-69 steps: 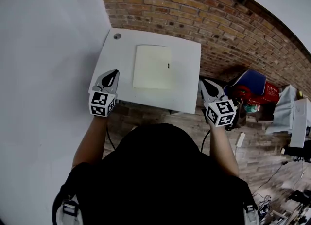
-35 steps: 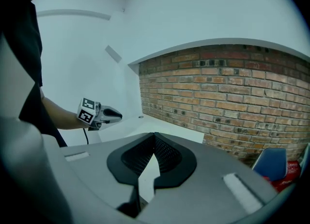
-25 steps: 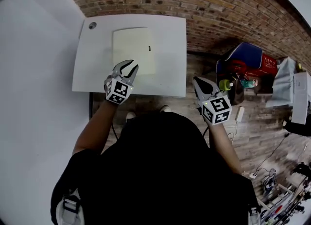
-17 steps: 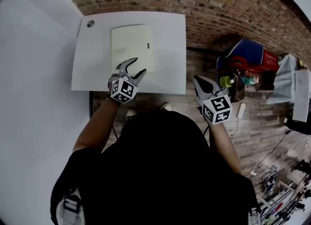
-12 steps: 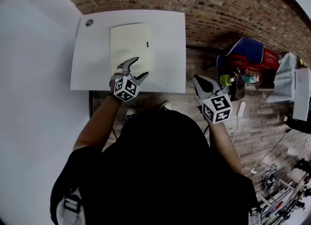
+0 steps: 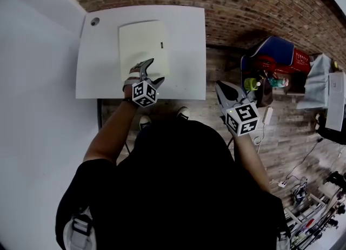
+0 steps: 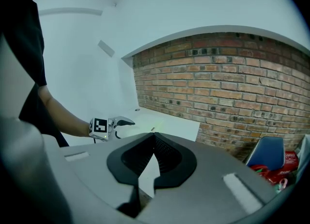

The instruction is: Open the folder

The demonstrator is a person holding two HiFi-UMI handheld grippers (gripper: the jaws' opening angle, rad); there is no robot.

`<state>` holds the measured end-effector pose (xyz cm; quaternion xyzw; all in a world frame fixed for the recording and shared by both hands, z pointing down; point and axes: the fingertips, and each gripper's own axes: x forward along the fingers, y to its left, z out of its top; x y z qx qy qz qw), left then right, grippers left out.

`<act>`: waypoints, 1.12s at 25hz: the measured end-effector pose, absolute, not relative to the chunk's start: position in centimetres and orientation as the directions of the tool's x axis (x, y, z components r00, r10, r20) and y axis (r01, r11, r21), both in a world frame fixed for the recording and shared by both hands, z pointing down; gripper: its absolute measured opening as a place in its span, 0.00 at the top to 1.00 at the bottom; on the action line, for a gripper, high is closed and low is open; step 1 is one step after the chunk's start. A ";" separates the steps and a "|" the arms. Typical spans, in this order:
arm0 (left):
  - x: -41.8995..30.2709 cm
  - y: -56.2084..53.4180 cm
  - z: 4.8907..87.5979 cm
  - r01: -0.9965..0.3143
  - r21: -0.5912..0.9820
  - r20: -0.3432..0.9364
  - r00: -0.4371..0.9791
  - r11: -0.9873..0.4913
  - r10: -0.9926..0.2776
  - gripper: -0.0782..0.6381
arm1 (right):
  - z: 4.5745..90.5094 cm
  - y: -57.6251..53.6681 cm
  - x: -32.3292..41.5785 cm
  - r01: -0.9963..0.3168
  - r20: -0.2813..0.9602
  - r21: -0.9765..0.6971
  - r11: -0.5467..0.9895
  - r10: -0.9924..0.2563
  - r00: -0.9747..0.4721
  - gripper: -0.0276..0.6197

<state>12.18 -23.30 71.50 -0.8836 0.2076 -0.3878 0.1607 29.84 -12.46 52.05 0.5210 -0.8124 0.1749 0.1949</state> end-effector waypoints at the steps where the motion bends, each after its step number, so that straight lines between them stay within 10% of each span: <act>1: 12.2 -23.3 72.1 -0.230 -0.451 0.628 0.605 -0.863 -0.489 0.32 | 52.1 -12.4 29.9 -0.916 0.501 -0.080 0.392 -0.779 -0.377 0.95; 28: 12.3 -25.1 78.0 -0.188 -0.495 0.686 0.514 -0.848 -0.515 0.31 | 52.8 -12.2 32.2 -0.936 0.527 -0.074 0.345 -0.783 -0.331 0.95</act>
